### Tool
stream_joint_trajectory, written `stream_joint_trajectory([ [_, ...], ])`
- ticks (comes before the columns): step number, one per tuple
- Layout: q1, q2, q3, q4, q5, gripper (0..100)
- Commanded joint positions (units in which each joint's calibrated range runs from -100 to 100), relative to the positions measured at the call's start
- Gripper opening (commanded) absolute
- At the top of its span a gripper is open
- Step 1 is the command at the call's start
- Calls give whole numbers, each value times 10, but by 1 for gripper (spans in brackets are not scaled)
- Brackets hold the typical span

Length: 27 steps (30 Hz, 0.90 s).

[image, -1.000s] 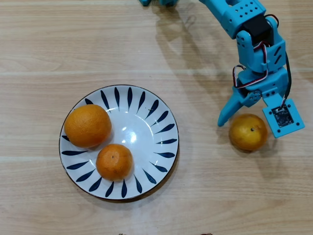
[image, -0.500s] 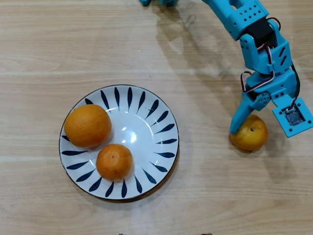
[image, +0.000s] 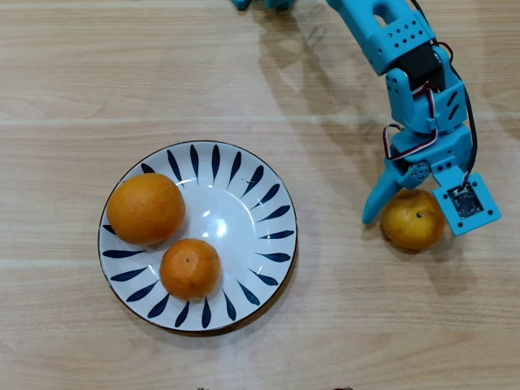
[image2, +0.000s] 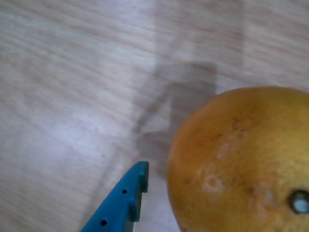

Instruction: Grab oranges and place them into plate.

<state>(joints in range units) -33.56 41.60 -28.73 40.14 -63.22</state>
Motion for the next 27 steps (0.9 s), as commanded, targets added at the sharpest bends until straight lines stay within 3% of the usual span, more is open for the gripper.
stream_joint_trajectory([
  [1, 13, -5, 3, -38, 5, 49],
  [4, 13, -5, 27, -71, 5, 48],
  [10, 11, -6, 51, -82, 5, 32],
  [17, 11, -9, 51, -81, 5, 23],
  [22, 11, -18, 49, -75, 11, 24],
  [27, 25, -113, 70, -63, 69, 25],
])
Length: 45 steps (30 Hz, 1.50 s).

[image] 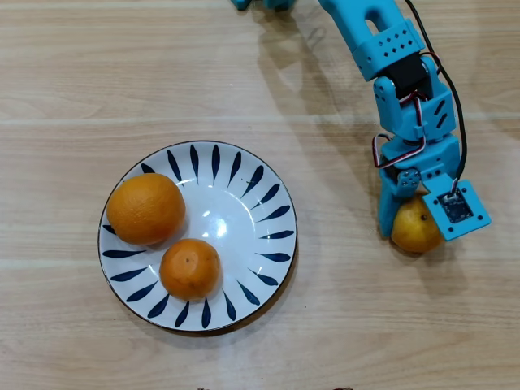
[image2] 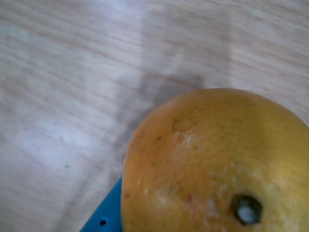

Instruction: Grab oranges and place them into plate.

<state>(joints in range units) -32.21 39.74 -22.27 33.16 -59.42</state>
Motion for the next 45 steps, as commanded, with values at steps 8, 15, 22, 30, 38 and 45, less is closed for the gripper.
stream_joint_trajectory([
  [8, 91, -353, 245, 27, 106, 26],
  [15, 214, -482, 404, -44, 204, 26],
  [22, 285, -483, 488, -148, 240, 26],
  [30, 322, -482, 574, -196, 241, 26],
  [38, 305, -482, 579, -198, 227, 46],
  [45, 295, -485, 580, -198, 222, 46],
])
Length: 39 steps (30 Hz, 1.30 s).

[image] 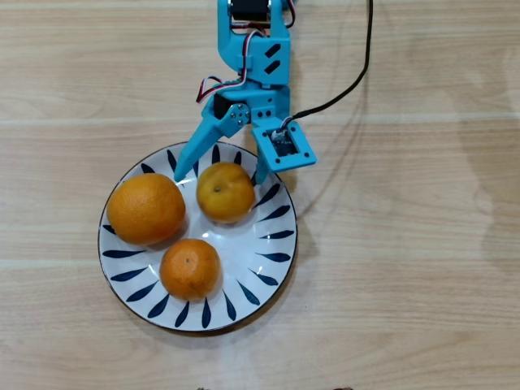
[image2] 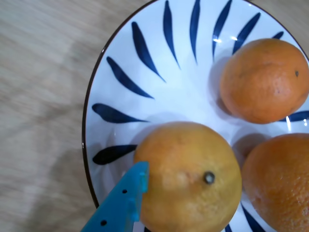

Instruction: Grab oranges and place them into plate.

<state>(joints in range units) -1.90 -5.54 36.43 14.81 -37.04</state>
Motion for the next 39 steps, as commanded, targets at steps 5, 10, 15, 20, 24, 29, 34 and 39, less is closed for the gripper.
stream_joint_trajectory([
  [5, -16, -65, -4, -6, 24, 36],
  [10, -40, -201, 66, -6, 129, 1],
  [15, -41, -396, 248, -5, 188, 5],
  [20, -42, -613, 442, -4, 234, 3],
  [24, -46, -767, 523, 85, 267, 2],
  [29, -42, -938, 538, 276, 305, 2],
  [34, -43, -936, 590, 334, 315, 2],
  [39, -65, -942, 634, 342, 315, 2],
])
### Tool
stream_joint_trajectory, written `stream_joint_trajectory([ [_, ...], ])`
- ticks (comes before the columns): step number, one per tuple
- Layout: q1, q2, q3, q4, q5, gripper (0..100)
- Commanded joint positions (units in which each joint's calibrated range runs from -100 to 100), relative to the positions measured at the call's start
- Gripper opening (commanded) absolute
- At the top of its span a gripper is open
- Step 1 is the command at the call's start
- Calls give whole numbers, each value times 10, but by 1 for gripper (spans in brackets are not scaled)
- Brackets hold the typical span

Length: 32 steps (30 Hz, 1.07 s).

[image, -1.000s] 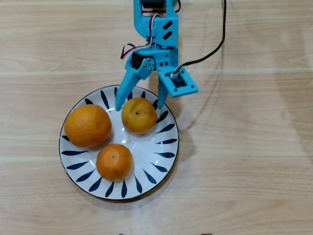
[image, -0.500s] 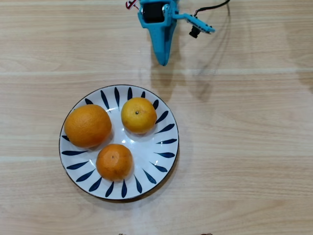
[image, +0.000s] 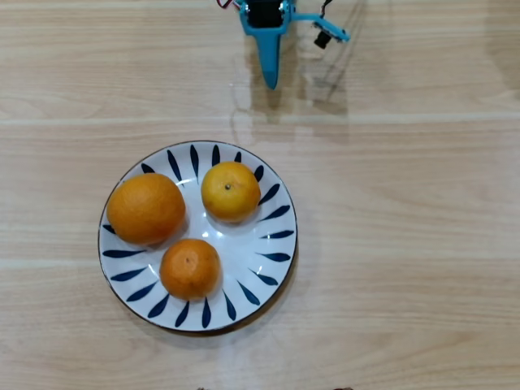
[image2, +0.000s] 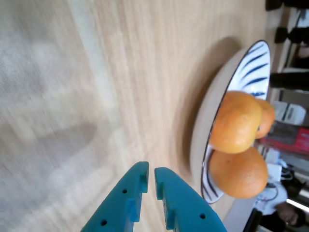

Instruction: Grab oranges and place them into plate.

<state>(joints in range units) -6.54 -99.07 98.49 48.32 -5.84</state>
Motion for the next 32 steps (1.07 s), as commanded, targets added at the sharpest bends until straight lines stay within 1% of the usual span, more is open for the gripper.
stream_joint_trajectory([
  [1, -22, -7, 12, 9, 7, 2],
  [4, -30, -7, 11, 21, 22, 2],
  [32, -33, -4, 11, 21, 18, 2],
])
